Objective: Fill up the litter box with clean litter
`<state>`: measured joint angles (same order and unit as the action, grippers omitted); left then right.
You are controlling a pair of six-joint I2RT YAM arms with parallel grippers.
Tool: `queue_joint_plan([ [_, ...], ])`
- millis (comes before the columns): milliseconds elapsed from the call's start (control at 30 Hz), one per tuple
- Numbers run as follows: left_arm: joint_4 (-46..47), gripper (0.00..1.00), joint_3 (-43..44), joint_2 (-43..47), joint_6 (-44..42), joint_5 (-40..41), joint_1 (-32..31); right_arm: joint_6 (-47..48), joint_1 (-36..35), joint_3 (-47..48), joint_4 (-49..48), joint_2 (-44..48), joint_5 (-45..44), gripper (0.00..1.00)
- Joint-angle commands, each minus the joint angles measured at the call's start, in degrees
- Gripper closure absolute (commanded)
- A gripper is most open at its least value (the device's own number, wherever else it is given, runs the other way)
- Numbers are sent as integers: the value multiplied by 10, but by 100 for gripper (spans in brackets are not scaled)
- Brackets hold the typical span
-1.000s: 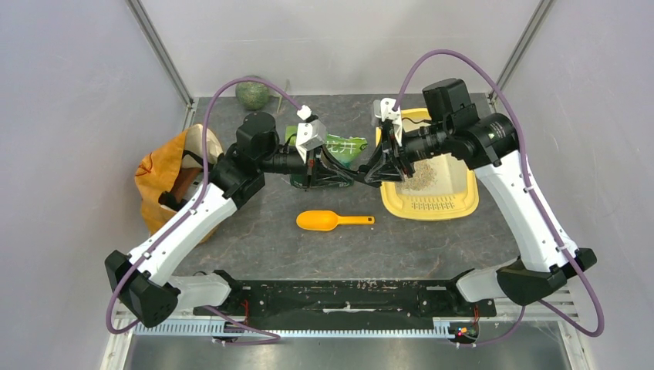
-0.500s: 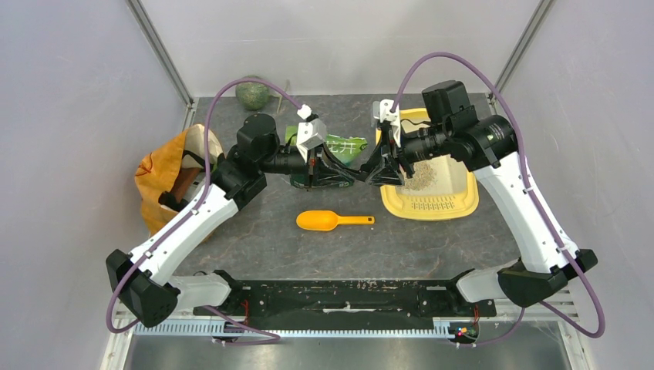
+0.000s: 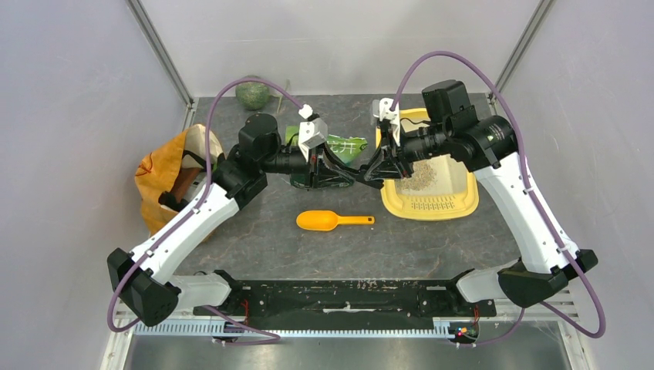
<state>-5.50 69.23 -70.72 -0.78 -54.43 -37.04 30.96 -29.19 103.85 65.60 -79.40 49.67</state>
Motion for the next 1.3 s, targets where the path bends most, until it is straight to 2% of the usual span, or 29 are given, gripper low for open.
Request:
queue_joint_plan([
  [0, -35, 55, 17, 3, -18, 1, 6, 2, -1, 9, -21, 11, -8, 92],
  [33, -50, 46, 17, 11, -22, -8, 19, 6, -1, 8, -18, 11, -16, 100],
  [167, -32, 33, -14, 55, 3, -49, 120, 22, 0, 17, 2, 0, -39, 100],
  [233, -102, 27, 1, 63, -59, -55, 159, 34, 0, 24, 14, -8, -44, 100],
  [333, -215, 26, 27, 62, -181, -31, 187, 63, 0, 34, 25, -22, -71, 100],
  [433, -231, 27, 36, 48, -213, 7, 213, 128, 0, 62, 43, -50, -108, 100],
  [600, -262, 29, 55, -5, -366, 52, 221, 211, 22, 138, 67, -123, -139, 100],
  [767, -266, 29, 127, -98, -423, 51, 222, 286, 43, 189, 111, -191, -150, 100],
  [933, -250, 29, 162, -159, -457, 57, 221, 343, 53, 219, 125, -248, -145, 100],
  [1267, -344, 30, 228, -251, -616, 67, 219, 336, 52, 292, 111, -338, -188, 100],
])
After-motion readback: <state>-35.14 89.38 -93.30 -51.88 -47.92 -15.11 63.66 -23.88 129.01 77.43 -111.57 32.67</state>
